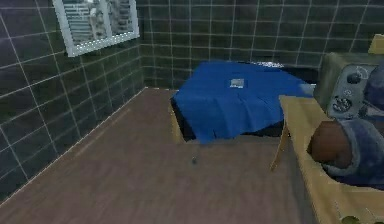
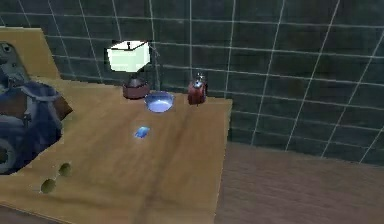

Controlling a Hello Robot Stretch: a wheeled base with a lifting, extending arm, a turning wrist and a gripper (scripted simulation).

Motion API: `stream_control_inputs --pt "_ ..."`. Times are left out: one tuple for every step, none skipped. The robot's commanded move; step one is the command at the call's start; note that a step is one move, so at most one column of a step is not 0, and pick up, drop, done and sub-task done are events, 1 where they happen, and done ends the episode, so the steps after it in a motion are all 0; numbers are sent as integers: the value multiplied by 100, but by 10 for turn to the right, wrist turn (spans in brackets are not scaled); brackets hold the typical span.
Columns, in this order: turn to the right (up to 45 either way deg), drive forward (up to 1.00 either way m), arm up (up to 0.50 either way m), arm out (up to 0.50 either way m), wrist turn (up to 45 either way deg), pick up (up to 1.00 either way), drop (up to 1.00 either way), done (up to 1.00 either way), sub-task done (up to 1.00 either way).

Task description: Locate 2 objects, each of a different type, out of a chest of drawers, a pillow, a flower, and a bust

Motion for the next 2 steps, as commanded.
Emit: stream_control_inputs --pt "-450 0 0 0 0 0 0 0 0" --pt "-300 0 0 0 0 0 0 0 0"
